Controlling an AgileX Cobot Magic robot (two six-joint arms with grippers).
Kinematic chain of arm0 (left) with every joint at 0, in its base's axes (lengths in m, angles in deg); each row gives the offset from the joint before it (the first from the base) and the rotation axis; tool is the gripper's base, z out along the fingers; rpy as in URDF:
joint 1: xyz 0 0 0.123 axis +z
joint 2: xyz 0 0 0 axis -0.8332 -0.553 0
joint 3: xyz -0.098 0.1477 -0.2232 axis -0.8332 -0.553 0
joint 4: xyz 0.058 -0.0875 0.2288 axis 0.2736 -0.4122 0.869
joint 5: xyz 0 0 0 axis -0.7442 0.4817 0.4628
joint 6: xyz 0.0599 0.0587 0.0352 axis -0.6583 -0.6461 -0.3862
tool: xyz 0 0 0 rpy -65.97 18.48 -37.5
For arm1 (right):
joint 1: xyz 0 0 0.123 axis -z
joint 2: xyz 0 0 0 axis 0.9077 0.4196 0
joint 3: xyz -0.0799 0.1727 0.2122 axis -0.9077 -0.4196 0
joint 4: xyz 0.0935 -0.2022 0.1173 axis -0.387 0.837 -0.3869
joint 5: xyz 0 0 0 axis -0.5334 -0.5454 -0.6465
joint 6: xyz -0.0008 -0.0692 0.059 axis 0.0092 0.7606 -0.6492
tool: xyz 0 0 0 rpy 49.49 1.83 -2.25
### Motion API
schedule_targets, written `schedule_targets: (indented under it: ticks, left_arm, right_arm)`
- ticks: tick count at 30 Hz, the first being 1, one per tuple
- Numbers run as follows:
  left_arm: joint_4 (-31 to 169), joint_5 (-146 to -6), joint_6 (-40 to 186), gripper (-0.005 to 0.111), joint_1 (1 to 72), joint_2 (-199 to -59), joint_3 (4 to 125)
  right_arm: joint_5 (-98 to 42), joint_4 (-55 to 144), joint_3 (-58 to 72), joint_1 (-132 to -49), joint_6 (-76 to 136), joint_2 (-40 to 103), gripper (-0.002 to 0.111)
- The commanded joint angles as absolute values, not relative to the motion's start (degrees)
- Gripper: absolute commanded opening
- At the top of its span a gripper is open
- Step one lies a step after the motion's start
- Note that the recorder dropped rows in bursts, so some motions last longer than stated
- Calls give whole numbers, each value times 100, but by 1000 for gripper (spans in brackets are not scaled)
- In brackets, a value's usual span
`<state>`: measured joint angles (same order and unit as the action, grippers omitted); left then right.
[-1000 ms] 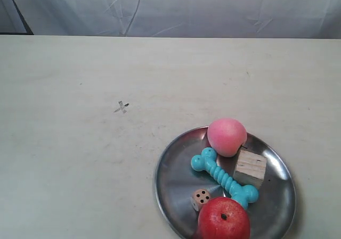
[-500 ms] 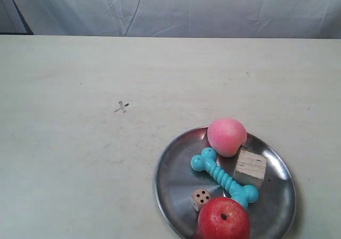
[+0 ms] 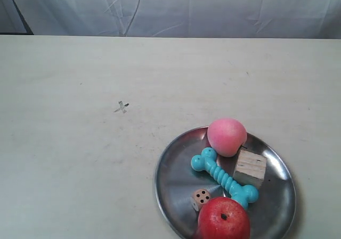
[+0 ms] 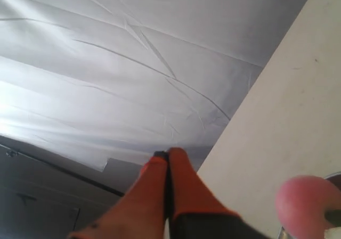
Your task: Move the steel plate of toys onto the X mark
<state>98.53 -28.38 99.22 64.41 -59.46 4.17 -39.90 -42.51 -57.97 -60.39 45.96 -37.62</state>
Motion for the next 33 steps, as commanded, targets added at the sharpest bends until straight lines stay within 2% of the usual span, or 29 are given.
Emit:
schedule_targets:
  ticks: [1, 3, 5, 8, 10, 12, 19, 24, 30, 33]
  left_arm:
    - [9614, -2566, 9938, 0, 6424, -5932, 397]
    - [9427, -2356, 10517, 0, 6424, -5932, 397]
    - [8900, -2560, 12237, 0, 6424, -5932, 397]
    - [8595, -4268, 13523, 0, 6424, -5932, 841]
    - [9332, -5597, 13441, 0, 6424, -5932, 1285]
    - [10222, -6119, 13381, 0, 6424, -6013, 1604]
    - [10876, -6662, 13251, 0, 6224, -7600, 2293]
    - [10876, -6900, 13311, 0, 5681, -9318, 2757]
    - [11097, -6477, 13903, 0, 4681, -11442, 3405]
    - [12269, -6079, 14944, 0, 4172, -12346, 3636]
  right_arm:
    - [-4240, -4115, -5809, -6062, 4642, -3778, 0]
    - [-4281, -4063, -5809, -6062, 4677, -3778, 0]
    - [-4296, -4006, -5720, -6062, 4934, -3778, 0]
    - [-4223, -3767, -5383, -6062, 5647, -3778, 0]
    - [-4120, -3349, -5109, -6062, 6132, -3766, 0]
    - [-4036, -2662, -4785, -6062, 6193, -3669, 0]
    - [-4632, -253, -3663, -6062, 5548, -2192, 0]
    - [-5227, 2136, -2996, -6062, 3709, -729, -1]
    - [-6599, 2701, -2221, -6062, 3453, 1073, -1]
    - [-7124, 2586, -2106, -6062, 3453, 1863, -1]
